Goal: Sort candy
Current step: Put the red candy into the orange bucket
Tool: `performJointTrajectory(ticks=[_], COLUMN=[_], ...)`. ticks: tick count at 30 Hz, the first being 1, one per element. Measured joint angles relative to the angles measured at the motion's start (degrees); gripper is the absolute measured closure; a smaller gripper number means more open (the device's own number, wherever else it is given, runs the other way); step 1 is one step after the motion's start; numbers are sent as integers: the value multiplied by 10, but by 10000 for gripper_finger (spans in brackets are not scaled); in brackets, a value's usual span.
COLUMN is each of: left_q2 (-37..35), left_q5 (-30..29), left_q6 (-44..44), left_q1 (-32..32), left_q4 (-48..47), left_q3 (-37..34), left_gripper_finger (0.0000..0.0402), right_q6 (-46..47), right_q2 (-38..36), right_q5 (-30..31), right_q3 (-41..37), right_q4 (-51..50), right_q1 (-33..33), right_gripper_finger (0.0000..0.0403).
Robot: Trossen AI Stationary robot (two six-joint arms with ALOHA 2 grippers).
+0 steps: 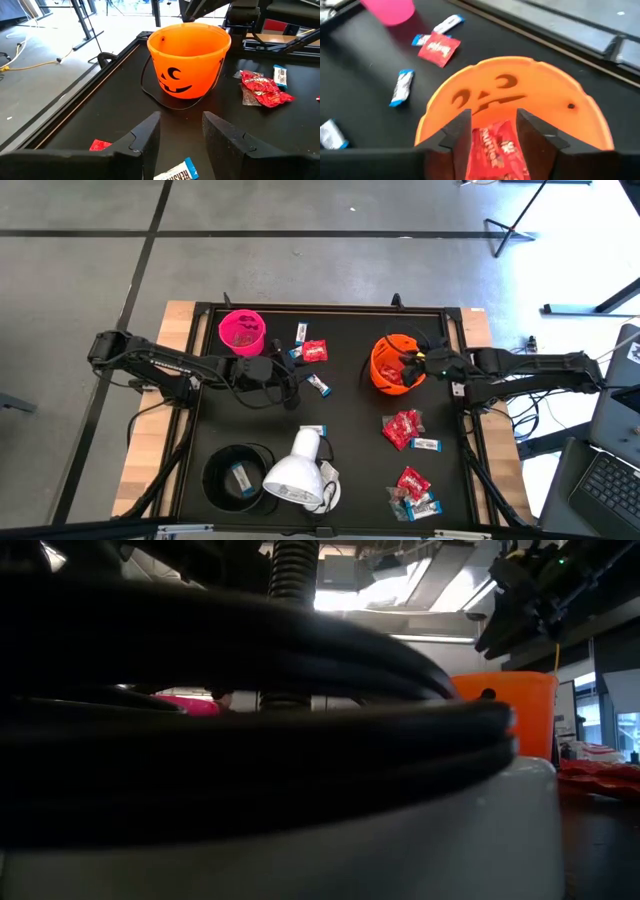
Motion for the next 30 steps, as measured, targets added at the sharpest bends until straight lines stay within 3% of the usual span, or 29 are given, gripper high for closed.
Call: performJointTrajectory(ticks=[7, 9, 13, 22, 30], left_q2=[0, 0, 0, 0, 0], left_q5=[0, 0, 0, 0, 0], left_q6=[-4, -4, -8, -5, -4], left_q1=[0, 0, 0, 0, 0], left_q4=[0, 0, -12, -13, -13], left_q3=[0, 0, 0, 0, 0], left_gripper_finger=[265, 266, 266, 266, 266], right_q6=[-23, -22, -18, 40, 78], right_q2=[-20, -20, -12, 21, 73], right_q5=[-128, -141, -126, -25, -23], right_q3=[22, 22, 22, 22, 22], right_q4=[2, 1, -1, -2, -1], right_q1=[4, 22, 78, 220, 309], right_gripper_finger=[234, 235, 237, 237, 238])
